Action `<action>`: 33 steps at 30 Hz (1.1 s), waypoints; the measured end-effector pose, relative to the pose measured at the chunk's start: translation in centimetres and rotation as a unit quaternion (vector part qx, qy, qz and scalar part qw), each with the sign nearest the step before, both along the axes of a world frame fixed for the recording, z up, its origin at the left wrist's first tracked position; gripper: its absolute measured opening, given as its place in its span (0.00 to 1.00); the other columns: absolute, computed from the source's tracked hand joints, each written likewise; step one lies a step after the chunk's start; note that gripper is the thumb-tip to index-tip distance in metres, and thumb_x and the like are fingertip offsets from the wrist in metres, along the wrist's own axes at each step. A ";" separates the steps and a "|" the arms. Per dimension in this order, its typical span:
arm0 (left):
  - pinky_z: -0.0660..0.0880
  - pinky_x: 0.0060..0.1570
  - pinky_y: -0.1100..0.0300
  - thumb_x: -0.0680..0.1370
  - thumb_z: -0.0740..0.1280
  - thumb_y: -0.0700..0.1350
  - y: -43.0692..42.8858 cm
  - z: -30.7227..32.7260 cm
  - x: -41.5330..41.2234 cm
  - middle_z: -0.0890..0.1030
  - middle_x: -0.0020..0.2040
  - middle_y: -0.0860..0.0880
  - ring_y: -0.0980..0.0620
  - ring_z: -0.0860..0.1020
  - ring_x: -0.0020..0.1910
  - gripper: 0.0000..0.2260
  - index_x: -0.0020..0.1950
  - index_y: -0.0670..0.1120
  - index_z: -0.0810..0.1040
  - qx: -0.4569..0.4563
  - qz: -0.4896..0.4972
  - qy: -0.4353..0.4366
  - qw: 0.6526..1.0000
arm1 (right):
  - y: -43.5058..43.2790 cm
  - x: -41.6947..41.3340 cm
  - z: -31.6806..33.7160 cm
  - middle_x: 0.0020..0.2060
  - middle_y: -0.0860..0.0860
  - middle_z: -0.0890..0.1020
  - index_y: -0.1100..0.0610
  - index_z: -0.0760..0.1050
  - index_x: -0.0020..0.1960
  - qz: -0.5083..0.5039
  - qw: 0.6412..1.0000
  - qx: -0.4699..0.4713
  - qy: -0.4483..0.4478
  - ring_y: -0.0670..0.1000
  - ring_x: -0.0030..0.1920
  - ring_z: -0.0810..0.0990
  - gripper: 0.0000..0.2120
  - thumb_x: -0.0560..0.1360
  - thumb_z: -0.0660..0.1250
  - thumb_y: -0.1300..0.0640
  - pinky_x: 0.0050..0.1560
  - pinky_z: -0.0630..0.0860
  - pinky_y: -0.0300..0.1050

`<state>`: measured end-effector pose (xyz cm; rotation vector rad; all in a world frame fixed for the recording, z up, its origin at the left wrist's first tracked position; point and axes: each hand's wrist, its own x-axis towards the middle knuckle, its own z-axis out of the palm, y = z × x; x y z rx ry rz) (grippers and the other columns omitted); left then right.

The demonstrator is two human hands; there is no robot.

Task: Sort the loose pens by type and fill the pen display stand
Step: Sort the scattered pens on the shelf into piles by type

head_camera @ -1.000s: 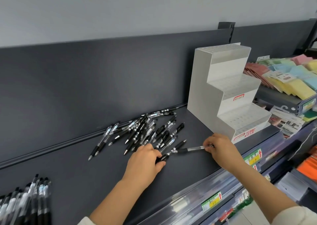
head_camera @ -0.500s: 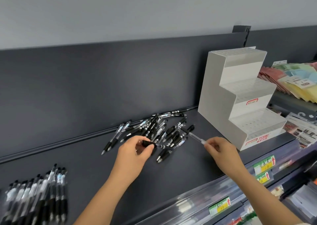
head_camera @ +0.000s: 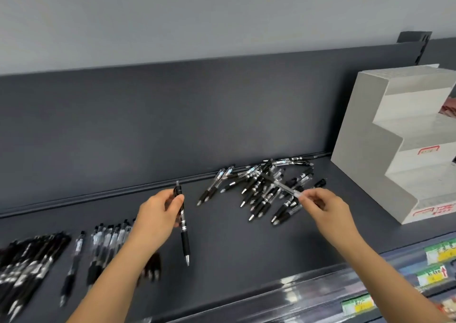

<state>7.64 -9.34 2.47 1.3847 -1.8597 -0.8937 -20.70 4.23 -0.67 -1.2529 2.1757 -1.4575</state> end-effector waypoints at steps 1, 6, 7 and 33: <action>0.80 0.43 0.49 0.79 0.63 0.45 -0.2 0.0 0.9 0.81 0.38 0.46 0.49 0.80 0.34 0.07 0.45 0.45 0.78 -0.006 0.010 -0.015 1.000 | -0.4 0.6 -0.1 0.41 0.47 0.81 0.49 0.77 0.40 0.011 1.000 0.001 0.001 0.44 0.43 0.78 0.06 0.75 0.67 0.56 0.41 0.69 0.31; 0.78 0.41 0.52 0.79 0.63 0.46 -0.3 0.3 5.0 0.78 0.34 0.47 0.46 0.79 0.33 0.09 0.47 0.41 0.79 -0.024 0.053 -0.035 0.998 | -2.6 4.5 -0.3 0.40 0.49 0.80 0.50 0.78 0.40 0.063 0.998 0.002 -0.016 0.48 0.40 0.77 0.06 0.75 0.67 0.56 0.40 0.71 0.37; 0.78 0.44 0.50 0.79 0.63 0.46 -0.4 0.4 6.0 0.78 0.34 0.47 0.44 0.80 0.35 0.09 0.47 0.42 0.79 -0.024 0.060 -0.035 0.997 | -3.0 5.4 -0.3 0.40 0.49 0.80 0.50 0.78 0.40 0.076 0.997 0.003 -0.018 0.49 0.39 0.77 0.06 0.75 0.67 0.56 0.39 0.71 0.38; 0.71 0.35 0.57 0.80 0.61 0.47 -3.6 0.3 20.5 0.79 0.33 0.40 0.48 0.74 0.30 0.10 0.47 0.43 0.79 -0.048 0.073 -0.173 0.981 | -15.0 21.7 2.2 0.35 0.55 0.81 0.62 0.77 0.49 0.168 0.959 0.224 0.053 0.54 0.38 0.82 0.14 0.71 0.72 0.52 0.48 0.80 0.50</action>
